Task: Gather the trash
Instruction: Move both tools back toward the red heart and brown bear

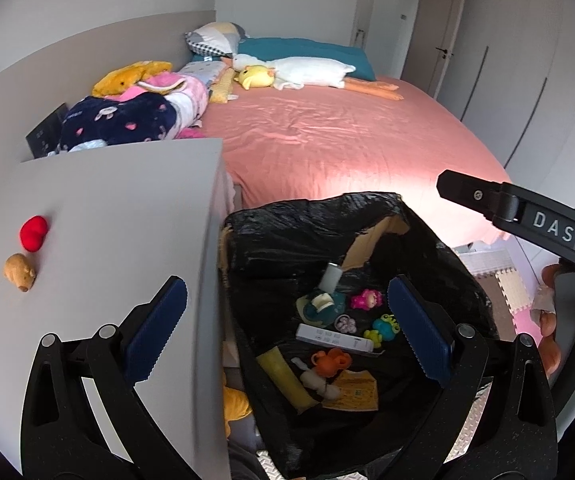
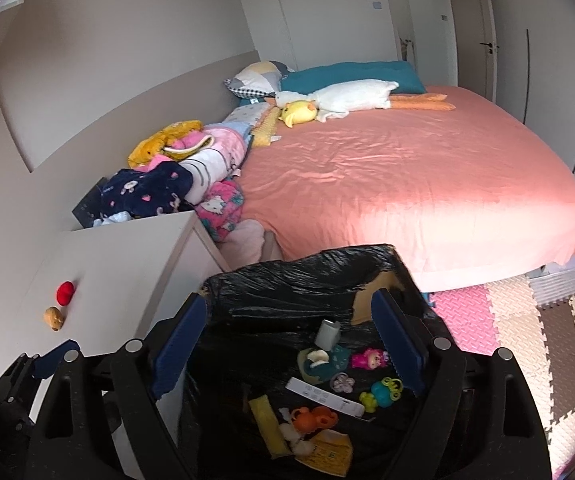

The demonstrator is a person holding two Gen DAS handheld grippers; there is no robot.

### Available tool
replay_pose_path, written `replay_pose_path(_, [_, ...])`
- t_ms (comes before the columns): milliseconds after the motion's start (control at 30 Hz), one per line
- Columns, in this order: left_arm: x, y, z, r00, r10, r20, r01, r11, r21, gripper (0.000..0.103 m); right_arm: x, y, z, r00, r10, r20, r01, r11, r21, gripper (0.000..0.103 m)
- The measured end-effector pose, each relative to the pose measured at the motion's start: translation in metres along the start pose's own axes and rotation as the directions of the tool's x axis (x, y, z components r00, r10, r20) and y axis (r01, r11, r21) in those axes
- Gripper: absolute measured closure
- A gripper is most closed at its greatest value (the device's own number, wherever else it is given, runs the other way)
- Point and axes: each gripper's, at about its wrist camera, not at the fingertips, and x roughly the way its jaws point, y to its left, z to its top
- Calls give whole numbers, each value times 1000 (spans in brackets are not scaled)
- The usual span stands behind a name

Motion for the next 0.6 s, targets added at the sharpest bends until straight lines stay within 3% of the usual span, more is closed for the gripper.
replay_pose_path(600, [-9,99,-9,992,126,14,-124,985,-118,6,47,91,-4,996,84,-33,-86,991,-100,18])
